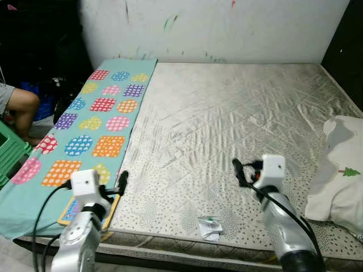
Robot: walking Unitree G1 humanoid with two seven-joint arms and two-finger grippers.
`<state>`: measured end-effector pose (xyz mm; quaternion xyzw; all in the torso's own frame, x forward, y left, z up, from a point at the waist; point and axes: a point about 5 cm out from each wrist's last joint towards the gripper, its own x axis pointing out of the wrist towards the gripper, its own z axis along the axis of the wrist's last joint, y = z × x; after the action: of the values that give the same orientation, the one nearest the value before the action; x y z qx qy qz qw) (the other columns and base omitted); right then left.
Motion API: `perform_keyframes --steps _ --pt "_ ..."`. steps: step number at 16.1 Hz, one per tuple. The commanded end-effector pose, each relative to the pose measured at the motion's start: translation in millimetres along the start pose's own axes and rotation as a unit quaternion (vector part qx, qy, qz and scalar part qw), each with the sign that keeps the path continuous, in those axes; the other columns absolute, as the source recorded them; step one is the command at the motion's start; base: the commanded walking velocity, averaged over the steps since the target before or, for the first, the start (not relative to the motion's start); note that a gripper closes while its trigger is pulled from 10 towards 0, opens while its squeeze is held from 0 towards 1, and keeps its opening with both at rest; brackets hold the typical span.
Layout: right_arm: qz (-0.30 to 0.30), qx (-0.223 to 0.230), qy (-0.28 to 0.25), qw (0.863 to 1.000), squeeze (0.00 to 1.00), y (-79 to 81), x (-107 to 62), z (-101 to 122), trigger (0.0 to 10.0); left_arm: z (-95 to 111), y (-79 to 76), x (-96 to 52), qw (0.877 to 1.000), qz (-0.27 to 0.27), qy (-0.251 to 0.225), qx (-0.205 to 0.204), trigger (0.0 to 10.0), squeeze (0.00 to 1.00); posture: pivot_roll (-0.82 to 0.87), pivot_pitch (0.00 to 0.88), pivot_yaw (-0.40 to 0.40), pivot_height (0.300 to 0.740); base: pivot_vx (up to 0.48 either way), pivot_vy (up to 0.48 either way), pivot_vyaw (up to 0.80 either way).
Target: Clean up the room
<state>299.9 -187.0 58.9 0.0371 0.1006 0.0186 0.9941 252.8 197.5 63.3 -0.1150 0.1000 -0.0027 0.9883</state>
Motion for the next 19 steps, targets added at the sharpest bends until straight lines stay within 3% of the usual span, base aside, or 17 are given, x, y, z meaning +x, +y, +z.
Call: perform_keyframes --steps 1,5,7,10,14,17,19 --pt "0.007 -0.004 -0.016 1.0 0.0 2.3 0.2 9.2 10.0 9.3 0.7 -1.2 1.0 0.0 -0.024 0.016 10.0 0.0 -0.08 0.0 0.047 0.74 0.0 0.0 0.0" --pt "0.011 -0.001 -0.037 0.999 0.0 3.0 -8.0 15.3 10.0 13.1 -2.5 -6.8 0.998 -0.013 -0.036 0.046 10.0 0.0 -0.07 0.0 0.047 0.74 0.0 0.0 0.0" --pt "0.013 0.011 -0.032 0.999 0.0 -1.0 -21.8 11.9 10.0 18.1 1.3 -23.3 0.997 -0.01 -0.049 0.052 10.0 0.0 -0.07 0.0 0.041 0.74 0.0 0.0 0.0" --pt "0.025 0.018 -0.017 0.999 0.0 -4.4 -34.4 4.7 10.0 8.0 11.3 -39.9 0.999 0.011 -0.035 0.037 10.0 0.0 -0.06 0.0 0.032 0.74 0.0 0.0 0.0" --pt "0.025 0.024 -0.011 0.999 0.0 1.5 -27.9 9.0 10.0 6.3 1.8 -33.3 0.999 -0.001 -0.029 0.032 10.0 0.0 -0.07 0.0 0.03 0.74 0.0 0.0 -0.11" --pt "0.026 0.022 -0.008 0.999 0.0 0.8 -27.5 10.5 10.0 5.6 3.3 -31.7 1.0 0.003 -0.022 0.014 10.0 0.0 -0.07 0.0 0.032 0.74 0.0 0.0 -0.8" --pt "0.026 0.017 -0.006 1.0 0.0 0.4 -26.7 11.0 10.0 5.2 3.3 -31.1 1.0 0.001 -0.022 0.01 10.0 0.0 -0.07 0.0 0.032 0.74 0.0 0.0 0.0"
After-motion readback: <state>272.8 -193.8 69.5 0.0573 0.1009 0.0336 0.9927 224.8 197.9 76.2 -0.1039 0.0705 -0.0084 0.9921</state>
